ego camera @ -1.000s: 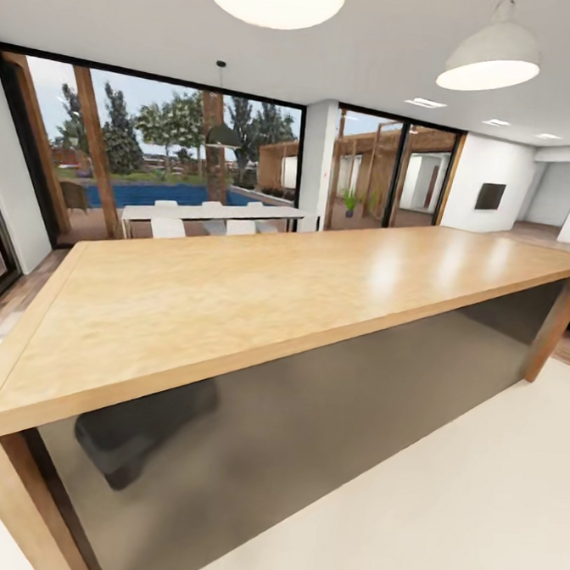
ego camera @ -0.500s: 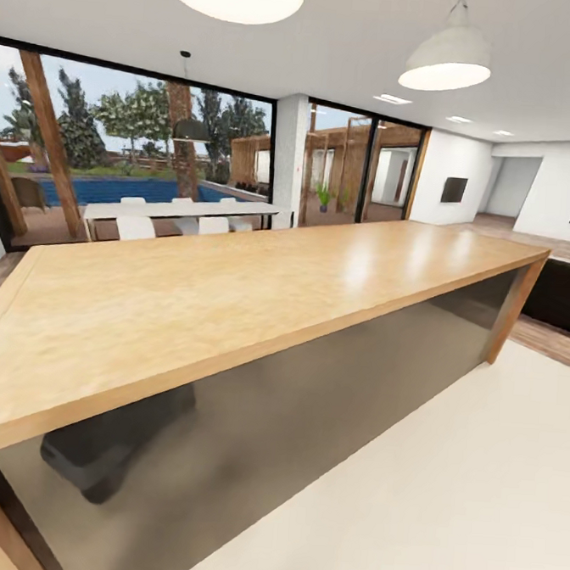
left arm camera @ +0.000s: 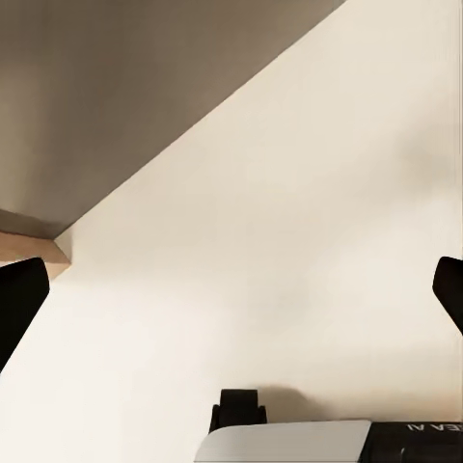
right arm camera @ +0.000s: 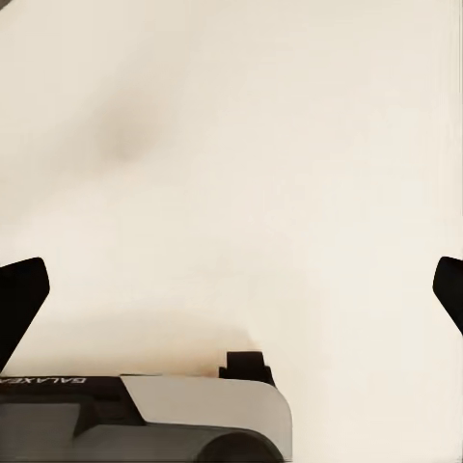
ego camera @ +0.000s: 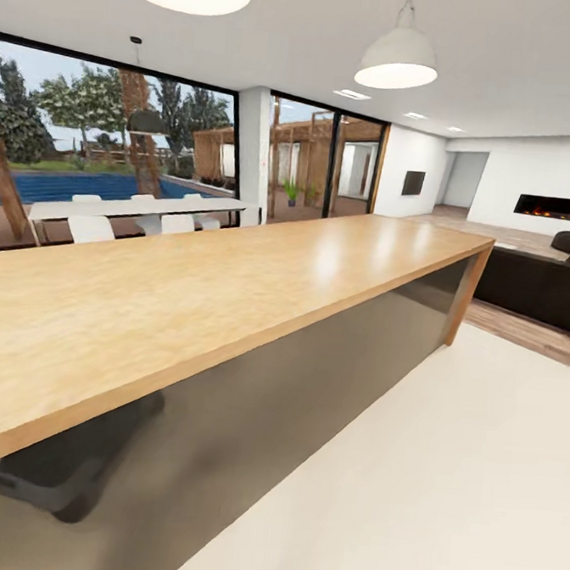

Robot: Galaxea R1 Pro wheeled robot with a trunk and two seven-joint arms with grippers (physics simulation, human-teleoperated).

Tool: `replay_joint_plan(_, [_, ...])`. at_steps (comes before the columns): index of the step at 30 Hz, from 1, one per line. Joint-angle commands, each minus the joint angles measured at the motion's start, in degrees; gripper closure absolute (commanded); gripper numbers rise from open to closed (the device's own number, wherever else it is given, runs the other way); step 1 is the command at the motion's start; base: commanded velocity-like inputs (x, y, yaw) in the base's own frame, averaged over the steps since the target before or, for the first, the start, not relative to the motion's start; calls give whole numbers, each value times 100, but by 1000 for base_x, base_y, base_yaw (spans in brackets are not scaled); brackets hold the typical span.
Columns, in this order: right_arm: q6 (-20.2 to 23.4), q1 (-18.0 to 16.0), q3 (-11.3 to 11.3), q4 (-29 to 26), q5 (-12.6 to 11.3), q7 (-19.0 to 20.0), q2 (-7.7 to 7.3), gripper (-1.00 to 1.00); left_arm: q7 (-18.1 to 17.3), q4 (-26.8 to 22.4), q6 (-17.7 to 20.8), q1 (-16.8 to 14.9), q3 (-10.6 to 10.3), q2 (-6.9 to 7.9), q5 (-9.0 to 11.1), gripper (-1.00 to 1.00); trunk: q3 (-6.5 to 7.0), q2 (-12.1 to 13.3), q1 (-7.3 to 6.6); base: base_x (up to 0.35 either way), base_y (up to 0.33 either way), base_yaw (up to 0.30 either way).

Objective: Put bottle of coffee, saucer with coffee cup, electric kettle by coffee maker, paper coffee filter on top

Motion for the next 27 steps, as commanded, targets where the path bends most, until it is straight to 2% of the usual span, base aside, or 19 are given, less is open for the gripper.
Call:
replay_joint_plan(1, [-14,-2,-4,-1,-4,2,1,-100,-1,5,-19,-3,-3,2,8,-100,7,38,-22,0,0,-244])
replay_joint_plan(16, [-9,-2,-6,8,-7,-1,9,-100,-62,4,-28,-3,-3,-5,43,-100,189,639,-352,0,0,-244])
replay_joint_plan(27, [-5,-2,-128,8,-5,-4,9,-100,-61,7,-25,-3,-3,-46,46,-100,322,1080,-593,0,0,-243])
